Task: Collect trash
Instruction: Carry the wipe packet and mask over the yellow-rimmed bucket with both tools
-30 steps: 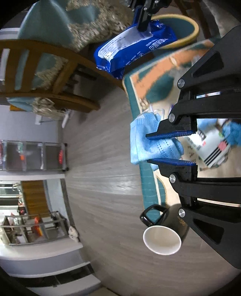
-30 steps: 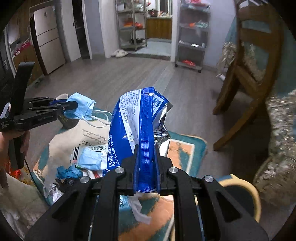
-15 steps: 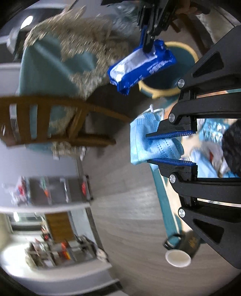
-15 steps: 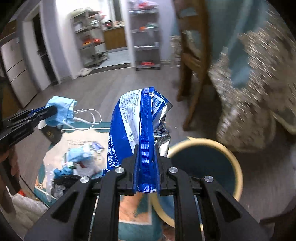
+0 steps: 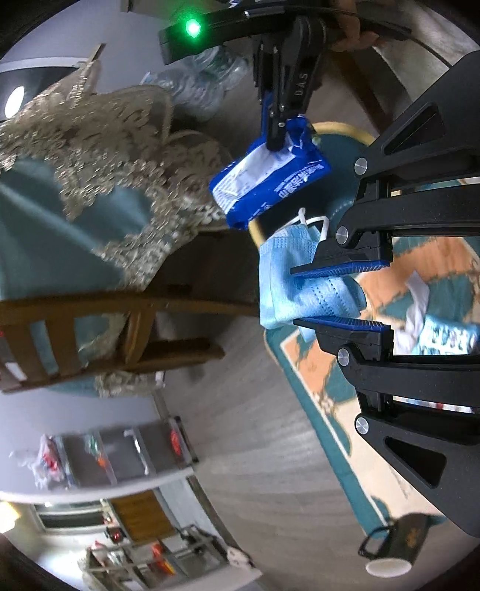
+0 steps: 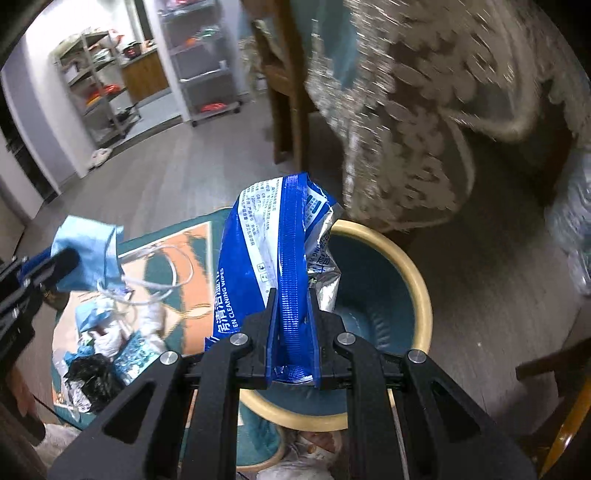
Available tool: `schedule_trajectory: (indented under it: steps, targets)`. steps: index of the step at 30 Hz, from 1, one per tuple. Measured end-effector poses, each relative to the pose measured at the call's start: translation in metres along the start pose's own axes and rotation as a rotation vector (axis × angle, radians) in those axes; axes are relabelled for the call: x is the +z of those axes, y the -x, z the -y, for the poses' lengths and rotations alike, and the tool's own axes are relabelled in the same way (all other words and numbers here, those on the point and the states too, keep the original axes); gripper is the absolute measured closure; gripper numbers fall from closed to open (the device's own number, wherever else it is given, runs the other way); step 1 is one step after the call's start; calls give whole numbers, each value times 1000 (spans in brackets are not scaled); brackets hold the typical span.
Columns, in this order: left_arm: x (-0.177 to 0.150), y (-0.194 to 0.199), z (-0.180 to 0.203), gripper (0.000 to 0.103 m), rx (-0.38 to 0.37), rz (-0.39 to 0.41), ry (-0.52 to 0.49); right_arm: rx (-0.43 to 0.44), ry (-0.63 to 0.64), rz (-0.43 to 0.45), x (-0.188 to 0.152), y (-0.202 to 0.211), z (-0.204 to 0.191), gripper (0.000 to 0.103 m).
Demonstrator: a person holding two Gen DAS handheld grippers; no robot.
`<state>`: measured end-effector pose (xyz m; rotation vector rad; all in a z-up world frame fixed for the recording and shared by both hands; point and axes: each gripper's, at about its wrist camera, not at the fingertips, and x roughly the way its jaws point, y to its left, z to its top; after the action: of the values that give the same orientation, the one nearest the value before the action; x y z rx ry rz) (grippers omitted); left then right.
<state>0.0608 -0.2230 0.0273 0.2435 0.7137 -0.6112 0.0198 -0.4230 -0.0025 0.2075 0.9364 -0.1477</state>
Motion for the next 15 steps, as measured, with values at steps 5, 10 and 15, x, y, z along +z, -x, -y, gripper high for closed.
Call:
schedule_trajectory:
  steps: [5,10,15]
  targets:
    - [-3,-28,16,81,-43,-52,1,-25,-39,-70,-8,-15,20,90]
    - [-12,-57,37,81,-77,-114,-21,-47,-74,-133,-16,-30,41,90]
    - [-21,-77,56,81,-76,-156,-76,-68,-90,-162,-20,-37,51,89]
